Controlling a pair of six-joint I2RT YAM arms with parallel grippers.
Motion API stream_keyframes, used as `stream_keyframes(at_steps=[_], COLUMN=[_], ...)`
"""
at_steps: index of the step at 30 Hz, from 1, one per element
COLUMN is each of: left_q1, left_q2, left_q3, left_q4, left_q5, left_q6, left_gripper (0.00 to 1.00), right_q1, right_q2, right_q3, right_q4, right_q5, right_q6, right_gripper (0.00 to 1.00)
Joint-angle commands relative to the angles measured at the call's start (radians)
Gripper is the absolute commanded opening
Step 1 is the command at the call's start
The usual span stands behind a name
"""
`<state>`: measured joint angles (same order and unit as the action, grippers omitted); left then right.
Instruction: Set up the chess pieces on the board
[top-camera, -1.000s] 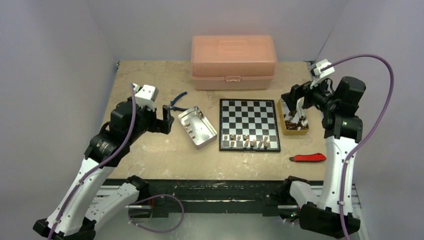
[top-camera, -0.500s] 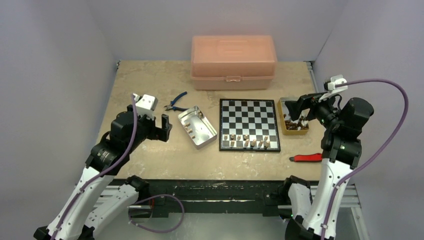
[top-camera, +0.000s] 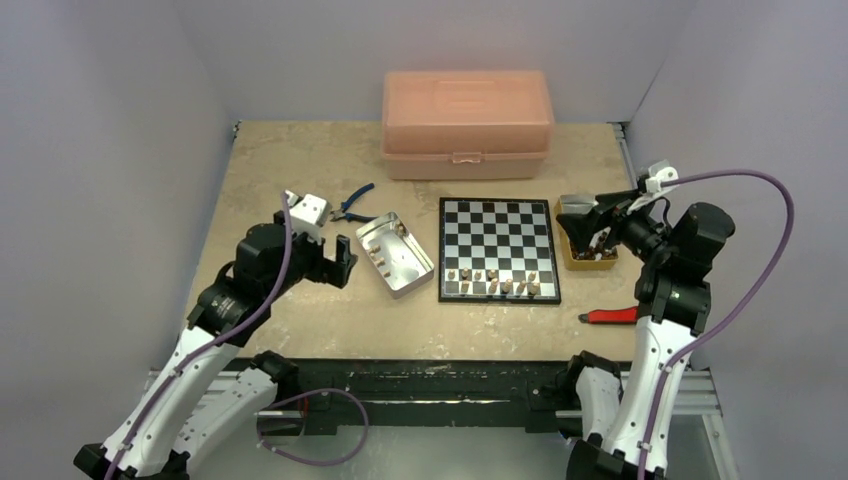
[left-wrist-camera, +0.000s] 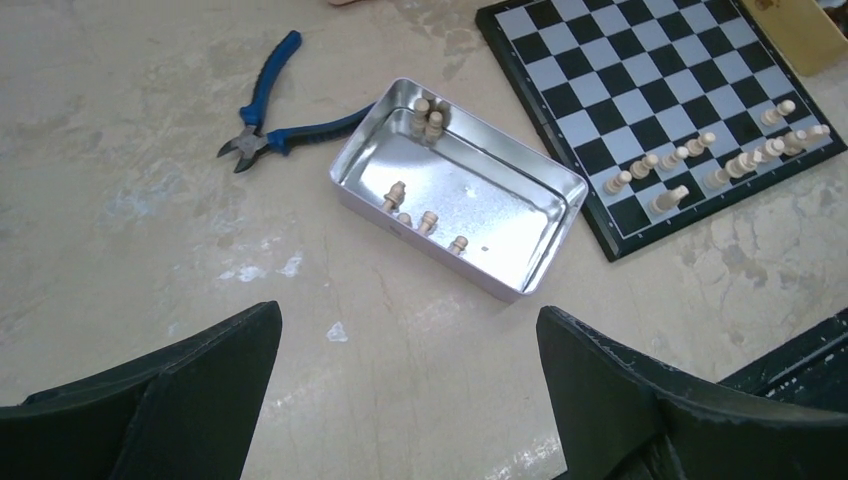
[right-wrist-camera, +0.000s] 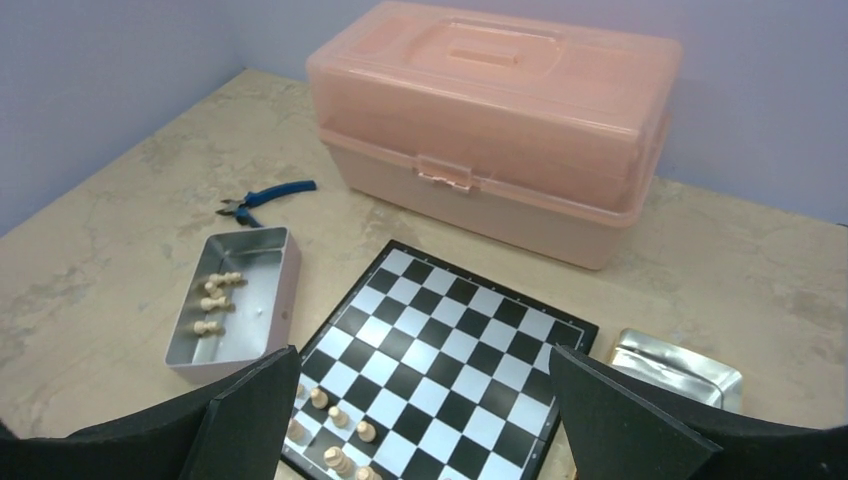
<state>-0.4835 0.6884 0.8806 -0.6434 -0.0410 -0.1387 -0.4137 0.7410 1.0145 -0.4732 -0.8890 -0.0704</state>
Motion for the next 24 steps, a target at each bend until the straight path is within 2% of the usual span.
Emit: stream_keyframes(at_steps=[1,4,7,9,13,16,22,24], left_q1=[0.006,0.012,0.016,0.016,0.016,0.016,0.013,0.01], left_q2=[0.027,0.113,0.219,0.314,0.484,0.606,0.777,0.825], left_q3=[-0.085,-0.034,0.026,0.071,0.158,0.211,0.27,0.297], left_q4=[0.18,0.166,0.175,0.193,0.223,0.229,0.197,0.149], left_q5=[0.174,0.276,0.432,0.503,0.501,0.434,0.284,0.22], left_q6=[0.036,0.048,0.076,0.094,0.065,0.009,0.0,0.041], left_gripper=[1.0,1.0,0.98,0.97,0.95,0.88,0.55,0.49], right_q1=[-0.006,-0.005,-0.007,-0.007,-0.006,-0.004,0.004,0.012], right_q2=[0.036,0.07,0.103,0.116,0.135,0.141,0.157,0.162], right_q3=[-0.028,-0.027,0.014,0.009,-0.031,-0.048,-0.054,-0.056], right_q4=[0.066,0.039,-0.268,-0.369,-0.342,-0.282,-0.248,-0.236], right_q5=[-0.179,-0.29,-0.508,-0.567,-0.506,-0.452,-0.413,-0.392], right_q6=[-0.063,-0.15,-0.582,-0.743,-0.753,-0.684,-0.621,-0.603], right_gripper=[0.99,0.99,0.99,0.99,0.99,0.99,0.99,0.99])
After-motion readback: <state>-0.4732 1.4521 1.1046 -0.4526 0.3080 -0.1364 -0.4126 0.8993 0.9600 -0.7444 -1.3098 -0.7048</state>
